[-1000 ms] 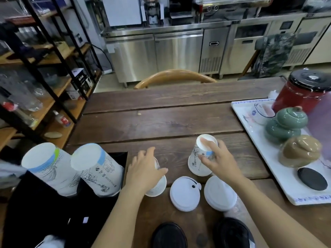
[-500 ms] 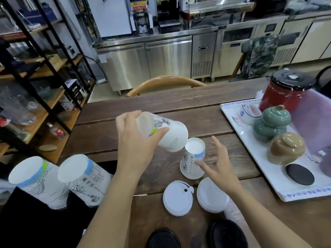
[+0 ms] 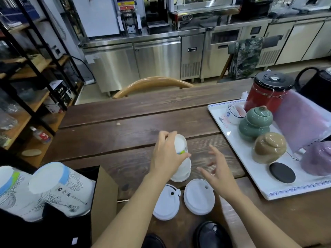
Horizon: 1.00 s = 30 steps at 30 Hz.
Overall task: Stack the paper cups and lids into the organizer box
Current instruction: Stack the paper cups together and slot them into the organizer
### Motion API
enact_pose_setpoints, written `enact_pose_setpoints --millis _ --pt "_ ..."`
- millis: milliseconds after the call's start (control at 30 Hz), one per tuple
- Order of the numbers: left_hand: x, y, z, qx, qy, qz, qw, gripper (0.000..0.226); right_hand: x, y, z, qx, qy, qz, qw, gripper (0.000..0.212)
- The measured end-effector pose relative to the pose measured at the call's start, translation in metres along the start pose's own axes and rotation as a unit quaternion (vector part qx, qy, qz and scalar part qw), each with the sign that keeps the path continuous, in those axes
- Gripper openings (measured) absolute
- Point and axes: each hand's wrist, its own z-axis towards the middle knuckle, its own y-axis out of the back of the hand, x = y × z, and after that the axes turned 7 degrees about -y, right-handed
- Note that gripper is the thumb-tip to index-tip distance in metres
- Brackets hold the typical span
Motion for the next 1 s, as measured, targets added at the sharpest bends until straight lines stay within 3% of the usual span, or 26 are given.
enact_pose_setpoints --millis 167,233,300,367,433,500,767,867,1000 --pt "0.029 -0.018 -0.006 0.046 0.0 -0.016 0.999 0.082 -0.005 -0.011 0.002 0.055 -0.062 -0.038 0.996 0.059" --pt "0.031 -0.012 -0.003 0.085 0.031 -0.111 0.99 0.085 0.0 -0.017 0.004 0.068 -0.066 -0.041 0.995 0.061" --pt "0.032 -0.008 -0.004 0.069 0.106 -0.261 0.957 0.081 0.007 -0.025 0.008 0.081 -0.071 -0.03 0.994 0.071" --pt "0.038 -0.013 -0.006 0.003 0.21 -0.372 0.904 0.051 0.016 -0.032 0.011 0.114 -0.078 -0.012 0.99 0.083" --pt "0.049 -0.023 -0.008 0.004 0.298 -0.366 0.882 0.03 0.024 -0.037 0.014 0.16 -0.077 -0.003 0.984 0.087" --pt "0.06 -0.035 -0.015 0.053 0.334 -0.348 0.874 0.034 0.028 -0.043 0.015 0.182 -0.08 -0.005 0.98 0.085" --pt "0.06 -0.038 -0.021 0.049 0.368 -0.403 0.836 0.053 0.04 -0.053 0.019 0.121 -0.09 0.023 0.988 0.075" --pt "0.049 -0.027 -0.019 -0.002 0.35 -0.434 0.83 0.048 0.054 -0.048 0.018 0.091 -0.058 0.041 0.993 0.07" --pt "0.026 0.005 -0.021 -0.071 0.281 -0.443 0.848 0.031 0.084 -0.033 0.015 0.042 -0.015 0.083 0.996 0.072"
